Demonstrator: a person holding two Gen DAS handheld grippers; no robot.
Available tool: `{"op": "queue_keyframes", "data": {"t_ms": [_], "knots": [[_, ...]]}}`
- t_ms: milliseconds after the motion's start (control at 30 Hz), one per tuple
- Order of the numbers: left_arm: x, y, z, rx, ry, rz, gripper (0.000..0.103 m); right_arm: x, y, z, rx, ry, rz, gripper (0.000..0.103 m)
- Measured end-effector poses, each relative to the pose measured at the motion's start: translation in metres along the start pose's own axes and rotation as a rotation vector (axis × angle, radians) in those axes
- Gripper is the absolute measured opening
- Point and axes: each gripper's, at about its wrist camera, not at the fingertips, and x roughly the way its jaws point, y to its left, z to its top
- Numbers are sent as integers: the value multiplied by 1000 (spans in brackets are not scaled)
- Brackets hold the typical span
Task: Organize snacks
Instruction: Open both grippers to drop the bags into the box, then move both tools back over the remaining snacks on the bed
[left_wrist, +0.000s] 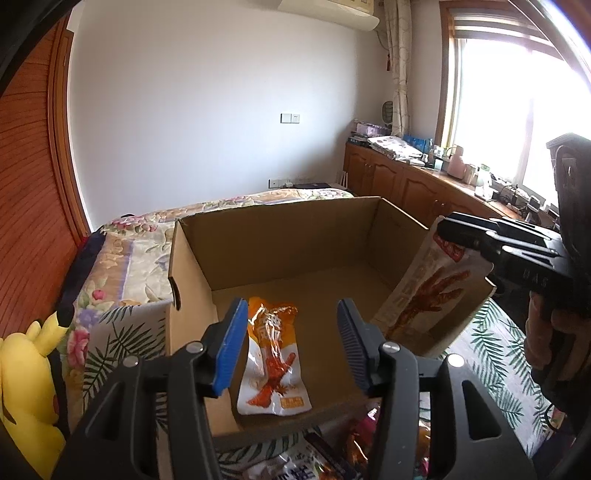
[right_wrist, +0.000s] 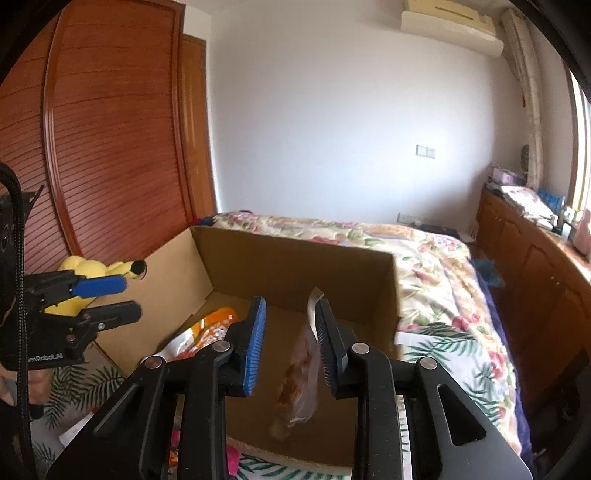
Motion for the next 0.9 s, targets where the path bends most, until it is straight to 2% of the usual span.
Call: {"op": "queue_keyframes", "data": {"t_ms": [433, 667, 900], "knots": [[-50, -15, -27, -2, -14, -19, 54, -54, -4, -24, 24, 6, -44, 28], [-76, -25, -54, 4, -1, -19, 56, -79, 6, -56, 28, 38, -32, 29], [-82, -27, -89, -10, 42, -16, 58, -86, 17, -94, 37, 96, -18, 31]]}}
